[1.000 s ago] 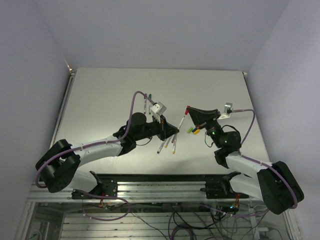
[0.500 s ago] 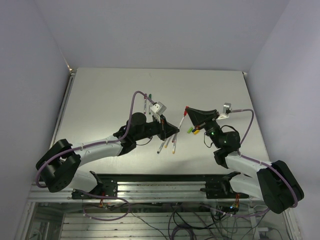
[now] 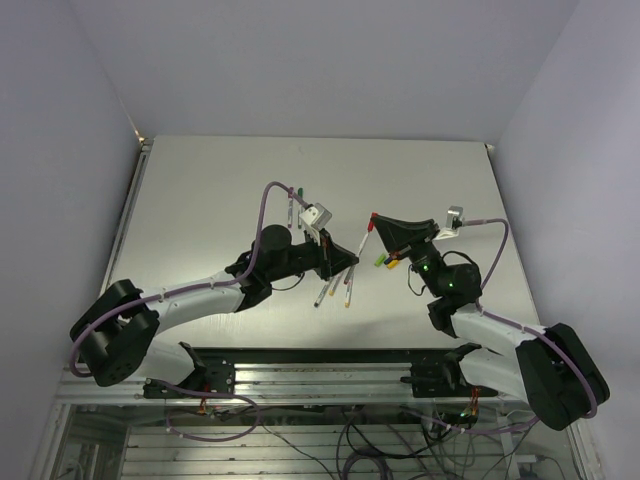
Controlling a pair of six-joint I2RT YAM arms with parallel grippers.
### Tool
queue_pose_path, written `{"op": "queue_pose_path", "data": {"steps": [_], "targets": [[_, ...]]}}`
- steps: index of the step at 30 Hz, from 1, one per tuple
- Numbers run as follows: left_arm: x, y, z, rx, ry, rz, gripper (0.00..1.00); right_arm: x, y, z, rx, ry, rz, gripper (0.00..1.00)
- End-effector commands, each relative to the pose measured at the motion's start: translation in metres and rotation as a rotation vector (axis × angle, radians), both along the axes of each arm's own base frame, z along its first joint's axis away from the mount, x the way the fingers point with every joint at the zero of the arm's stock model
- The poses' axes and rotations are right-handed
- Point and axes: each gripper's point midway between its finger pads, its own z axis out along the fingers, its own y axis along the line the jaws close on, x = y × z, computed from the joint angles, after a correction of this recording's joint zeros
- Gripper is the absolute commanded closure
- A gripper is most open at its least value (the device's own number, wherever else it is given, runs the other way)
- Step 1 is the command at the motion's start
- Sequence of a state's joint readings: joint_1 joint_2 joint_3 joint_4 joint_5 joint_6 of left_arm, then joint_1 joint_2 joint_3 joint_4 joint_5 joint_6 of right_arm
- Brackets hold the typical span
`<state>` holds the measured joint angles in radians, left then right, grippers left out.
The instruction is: Insert the pens into the pen caps
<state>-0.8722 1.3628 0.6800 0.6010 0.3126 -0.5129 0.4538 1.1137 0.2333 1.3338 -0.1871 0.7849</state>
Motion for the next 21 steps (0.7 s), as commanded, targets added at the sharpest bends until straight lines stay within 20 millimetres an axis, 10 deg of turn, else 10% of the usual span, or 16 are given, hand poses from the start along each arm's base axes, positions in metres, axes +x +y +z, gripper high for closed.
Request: {"op": "queue_pose_path", "data": {"steps": [1,21], "targets": [[0.0009,-0.0008,0.0245,-0.055,-0.059,0.009,0.93,-0.0045,-0.0020,0.0010,-0.006,-0.026,-0.013,1.00],[-0.0031,0.0003,0.0256,-0.055,-0.064,-0.006,0.93,-0.0015,-0.0035,0.0074,-0.014,-0.048,-0.040,1.00]]}}
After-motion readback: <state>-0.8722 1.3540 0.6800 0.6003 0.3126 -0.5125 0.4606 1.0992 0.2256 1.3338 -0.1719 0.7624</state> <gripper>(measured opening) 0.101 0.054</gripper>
